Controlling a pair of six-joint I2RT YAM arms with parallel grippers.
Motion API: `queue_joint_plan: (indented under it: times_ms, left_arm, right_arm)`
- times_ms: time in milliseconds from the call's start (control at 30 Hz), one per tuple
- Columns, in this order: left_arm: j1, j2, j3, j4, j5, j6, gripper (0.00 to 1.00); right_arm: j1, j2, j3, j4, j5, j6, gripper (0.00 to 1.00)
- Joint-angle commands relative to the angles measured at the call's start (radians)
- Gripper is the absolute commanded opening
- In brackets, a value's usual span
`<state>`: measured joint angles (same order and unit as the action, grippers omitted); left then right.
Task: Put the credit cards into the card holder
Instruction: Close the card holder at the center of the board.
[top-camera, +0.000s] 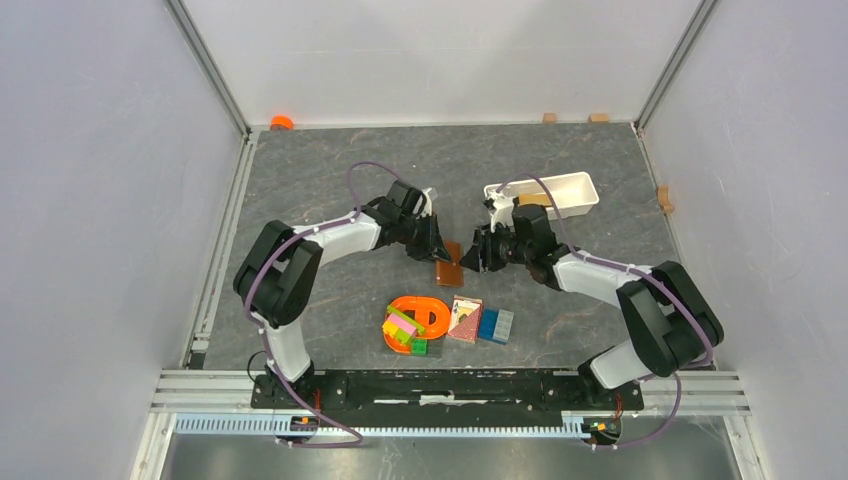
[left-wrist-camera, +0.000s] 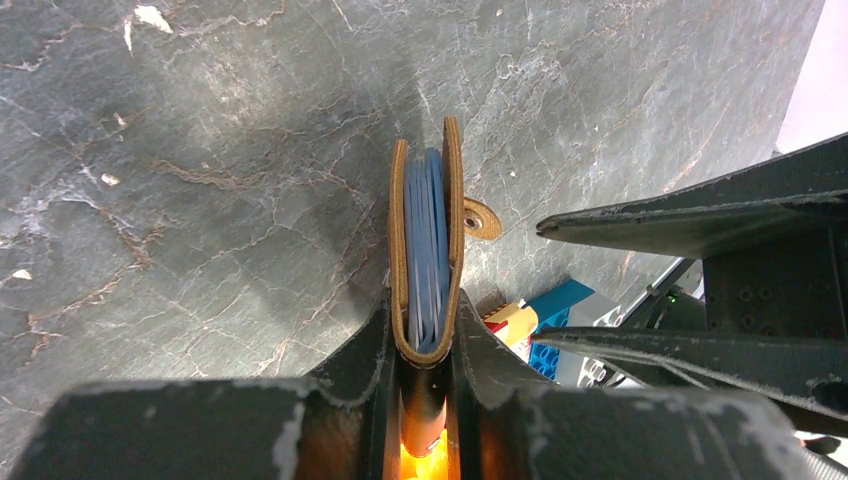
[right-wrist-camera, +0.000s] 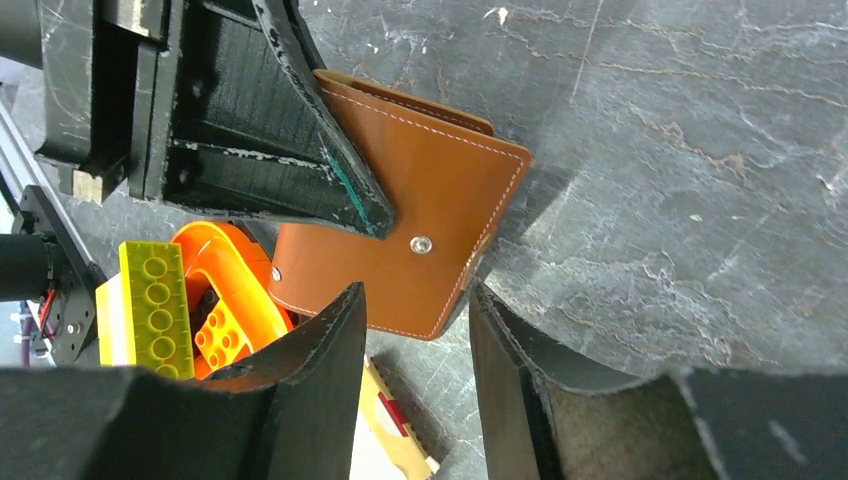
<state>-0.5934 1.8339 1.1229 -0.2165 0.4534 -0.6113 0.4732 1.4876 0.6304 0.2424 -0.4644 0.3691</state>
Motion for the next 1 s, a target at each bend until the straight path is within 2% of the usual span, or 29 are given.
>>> queue_joint_plan:
  times_ms: [0, 267, 367, 700, 967]
  left_arm:
    - [0.0, 0.005, 0.043, -0.007, -0.005, 0.027, 0.02]
    - [0.001, 0.004, 0.044, -0.009, -0.007, 0.028, 0.02]
    - [0.001, 0.002, 0.046, -0.012, -0.007, 0.033, 0.02]
    - [0.001, 0.004, 0.048, -0.015, -0.011, 0.036, 0.02]
    - [0.001, 0.005, 0.049, -0.017, -0.01, 0.037, 0.02]
  right_arm:
    - [0.022, 0.03, 0.064, -0.024, 0.052, -0.038, 0.47]
    - [0.031, 0.064, 0.094, -0.068, 0.109, -0.058, 0.42]
    - [0.035, 0.075, 0.105, -0.069, 0.104, -0.062, 0.36]
    - [0.04, 0.096, 0.116, -0.072, 0.097, -0.068, 0.33]
    - [0.045, 0.107, 0.128, -0.071, 0.092, -0.076, 0.26]
